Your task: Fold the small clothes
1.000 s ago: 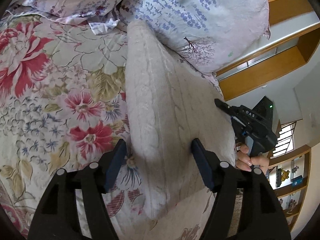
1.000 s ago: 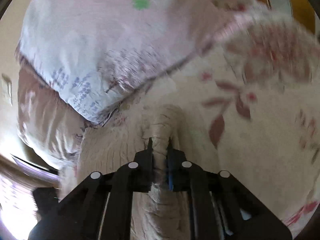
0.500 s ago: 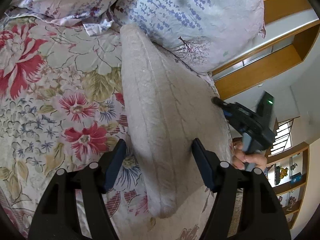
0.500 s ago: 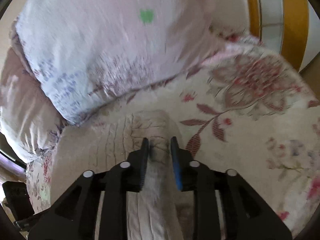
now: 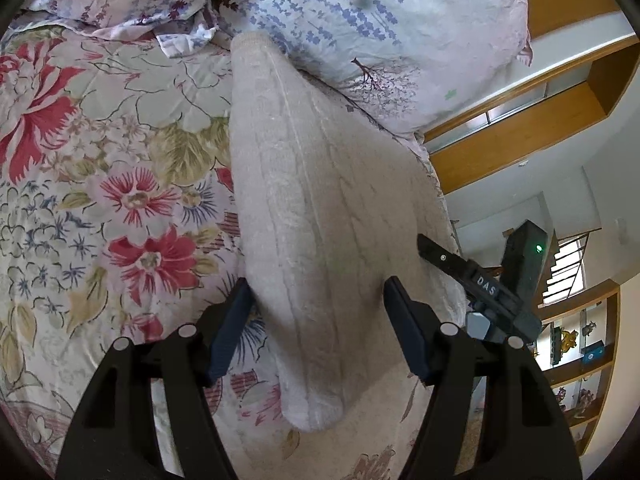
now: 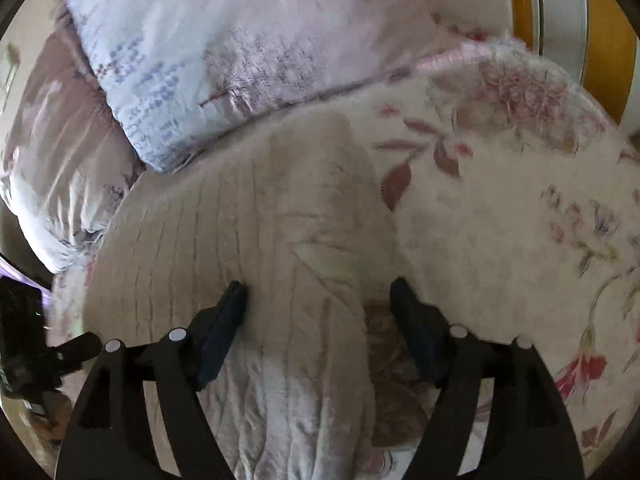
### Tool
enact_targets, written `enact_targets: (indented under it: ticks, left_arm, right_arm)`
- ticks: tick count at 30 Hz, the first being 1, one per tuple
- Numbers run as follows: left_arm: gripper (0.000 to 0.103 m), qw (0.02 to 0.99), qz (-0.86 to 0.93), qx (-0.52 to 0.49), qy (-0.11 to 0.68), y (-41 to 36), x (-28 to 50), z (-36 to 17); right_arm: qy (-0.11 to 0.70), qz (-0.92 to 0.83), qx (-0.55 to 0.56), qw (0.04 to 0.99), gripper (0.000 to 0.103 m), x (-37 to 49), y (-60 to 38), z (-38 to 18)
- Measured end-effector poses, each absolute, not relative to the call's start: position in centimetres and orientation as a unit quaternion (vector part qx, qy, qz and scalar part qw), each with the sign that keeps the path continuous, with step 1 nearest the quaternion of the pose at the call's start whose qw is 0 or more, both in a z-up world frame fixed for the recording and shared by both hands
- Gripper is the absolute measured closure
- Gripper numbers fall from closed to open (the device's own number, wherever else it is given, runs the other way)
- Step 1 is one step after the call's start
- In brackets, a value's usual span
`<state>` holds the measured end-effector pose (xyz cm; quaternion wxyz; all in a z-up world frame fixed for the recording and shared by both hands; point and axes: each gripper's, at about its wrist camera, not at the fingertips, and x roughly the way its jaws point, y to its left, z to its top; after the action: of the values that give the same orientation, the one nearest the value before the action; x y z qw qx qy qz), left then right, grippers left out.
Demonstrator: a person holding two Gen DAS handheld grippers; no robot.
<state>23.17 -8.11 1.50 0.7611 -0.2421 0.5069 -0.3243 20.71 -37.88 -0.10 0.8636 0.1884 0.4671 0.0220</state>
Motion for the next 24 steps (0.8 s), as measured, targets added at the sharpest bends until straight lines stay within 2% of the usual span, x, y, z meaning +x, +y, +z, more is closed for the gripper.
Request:
enact_targets:
  ticks: [2,6,8,11,13,16,20,22,24]
  left_arm:
    - [0.035,0.765,-0.323,-0.241,0.502,-7.8,23.0,1.8]
    - [0.034,0.768,-0.319,-0.252,0.494,-6.9,23.1,2.3]
    - [0.034,0.768,-0.322,-0.254,0.493,-7.0,23.1,2.4]
    - [0.033,0.768,-0.32,-0.248,0.497,-7.5,23.1,2.1]
    - [0.033,0.766,-0.32,-0.245,0.501,-7.9,23.0,1.8]
    - [0.033,0.762,-0.323,-0.244,0.505,-8.4,23.3,1.5]
    - [0.031,0.767,-0.323,-0.242,0.499,-7.7,23.2,1.8]
    - [0.028,0.771,-0.321,-0.24,0.495,-7.4,23.2,2.0]
    - [0.024,0.774,-0.32,-0.236,0.493,-7.2,23.2,2.0]
  right_arm:
    - [0.459,0.015,0.202,0.865,0.031,20.0,-38.1,1.0]
    - [0.374,0.024,0.193,0.907,0.035,17.7,-38.0,4.8]
    - [0.357,0.065,0.201,0.91,0.035,17.3,-37.4,5.6]
    - [0.384,0.122,0.212,0.89,0.035,18.1,-36.2,4.8]
    - [0.443,0.092,0.198,0.869,0.035,19.7,-35.6,2.2]
    - [0.434,0.077,0.177,0.88,0.034,20.7,-35.4,1.5]
    - [0.441,0.074,0.202,0.871,0.034,20.9,-36.1,2.7]
    - [0.424,0.067,0.219,0.876,0.026,20.2,-36.9,3.8]
    - [0.404,0.053,0.235,0.882,0.01,19.5,-38.2,4.7]
